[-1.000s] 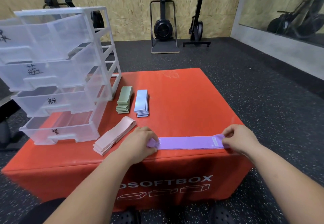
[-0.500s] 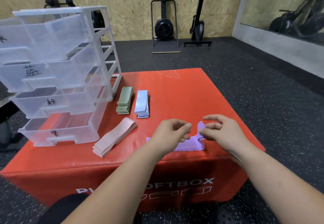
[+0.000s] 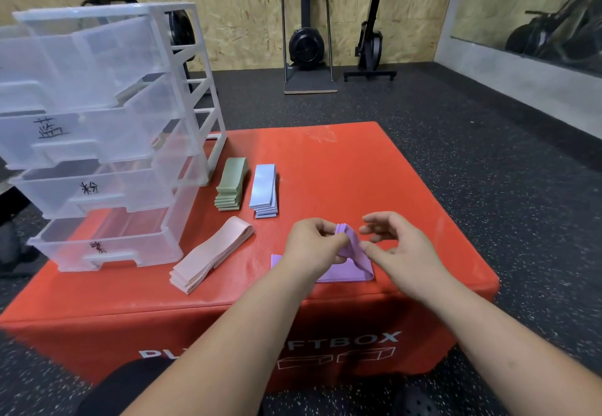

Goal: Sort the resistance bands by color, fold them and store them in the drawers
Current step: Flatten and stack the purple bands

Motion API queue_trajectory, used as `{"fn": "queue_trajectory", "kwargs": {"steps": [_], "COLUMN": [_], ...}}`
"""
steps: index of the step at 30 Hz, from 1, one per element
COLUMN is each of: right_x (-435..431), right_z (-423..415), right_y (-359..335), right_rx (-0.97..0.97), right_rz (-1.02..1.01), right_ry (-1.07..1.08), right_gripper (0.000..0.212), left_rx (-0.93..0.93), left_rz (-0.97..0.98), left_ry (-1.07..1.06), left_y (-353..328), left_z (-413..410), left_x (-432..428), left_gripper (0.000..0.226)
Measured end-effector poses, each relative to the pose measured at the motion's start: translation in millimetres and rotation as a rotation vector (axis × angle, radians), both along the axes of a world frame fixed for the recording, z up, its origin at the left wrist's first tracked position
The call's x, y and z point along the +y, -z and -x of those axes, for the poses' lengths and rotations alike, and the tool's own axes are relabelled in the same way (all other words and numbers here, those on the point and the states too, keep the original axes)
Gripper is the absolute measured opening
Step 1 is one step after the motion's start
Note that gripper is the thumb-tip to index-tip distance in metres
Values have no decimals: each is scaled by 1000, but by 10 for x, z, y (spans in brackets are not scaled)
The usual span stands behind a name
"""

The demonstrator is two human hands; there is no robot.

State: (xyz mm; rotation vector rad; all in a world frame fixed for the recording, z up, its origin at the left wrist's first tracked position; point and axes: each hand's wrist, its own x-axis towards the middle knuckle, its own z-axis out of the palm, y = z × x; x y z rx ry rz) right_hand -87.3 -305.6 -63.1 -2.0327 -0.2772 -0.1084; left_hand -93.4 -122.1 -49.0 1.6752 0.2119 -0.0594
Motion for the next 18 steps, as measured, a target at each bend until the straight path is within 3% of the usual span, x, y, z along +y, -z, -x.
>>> {"fn": "queue_trajectory", "kwargs": {"steps": [3,5,10,18], "right_x": [30,85,243,306], "right_z": [-82,-142,-271,-368], "right_y": [66,119,232,372], "right_rx": [-12,21,-13,-131], "right_rz": [220,323,459,605], "right_ry": [-101,-184,-229,-364], "right_gripper": [99,115,104,91], "left_rx": [-4,-19,-37,-2], "left_rz": [-2,7,-9,-258], "left_ry": [14,19,-85,-337], "left_y": [-50,-92,-126,106], "left_z": [-2,12,25,82], "left_x": [58,110,396,1054], "left_gripper": [11,10,16,20]}}
